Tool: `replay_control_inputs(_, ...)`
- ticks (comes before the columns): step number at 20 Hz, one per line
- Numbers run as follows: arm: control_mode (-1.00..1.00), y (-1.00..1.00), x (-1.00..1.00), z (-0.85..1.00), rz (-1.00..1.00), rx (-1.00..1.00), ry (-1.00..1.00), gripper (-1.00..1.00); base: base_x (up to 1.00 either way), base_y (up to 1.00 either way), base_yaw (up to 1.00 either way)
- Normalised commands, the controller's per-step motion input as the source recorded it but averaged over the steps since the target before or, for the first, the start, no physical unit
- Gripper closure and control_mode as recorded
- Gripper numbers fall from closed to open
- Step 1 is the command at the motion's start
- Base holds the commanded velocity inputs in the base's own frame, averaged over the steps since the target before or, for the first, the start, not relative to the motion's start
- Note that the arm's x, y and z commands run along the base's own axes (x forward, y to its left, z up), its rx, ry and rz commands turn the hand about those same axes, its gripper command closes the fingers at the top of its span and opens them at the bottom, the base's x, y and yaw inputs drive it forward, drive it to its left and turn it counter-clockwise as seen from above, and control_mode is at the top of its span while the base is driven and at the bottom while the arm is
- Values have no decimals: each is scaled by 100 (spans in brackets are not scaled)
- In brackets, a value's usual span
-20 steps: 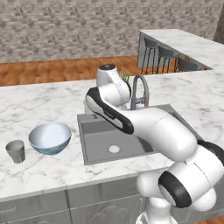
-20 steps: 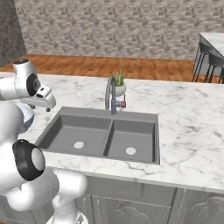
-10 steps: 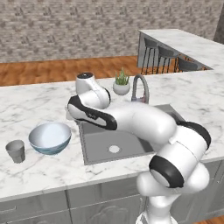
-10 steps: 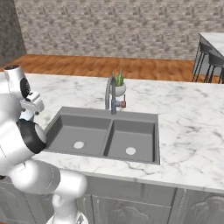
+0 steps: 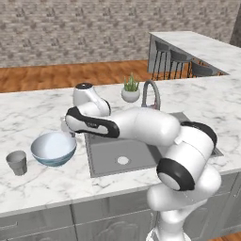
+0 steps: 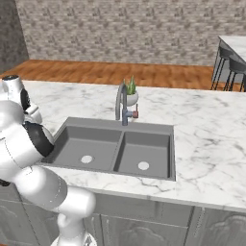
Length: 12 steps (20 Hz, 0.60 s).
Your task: Place the bowl in the left basin and the glass cup in the right basin of the sink.
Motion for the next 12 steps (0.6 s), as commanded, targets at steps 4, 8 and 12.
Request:
replay_control_inputs(4,-100,19,17,-32,1,0,-2,-100,0,0,0)
replay_control_inputs(8,-100,13,35,-43,3,1,3,-100,0,0,0)
replay_control_inputs(12,-100,8,38,-51,0,0,16,-100,0,0,0)
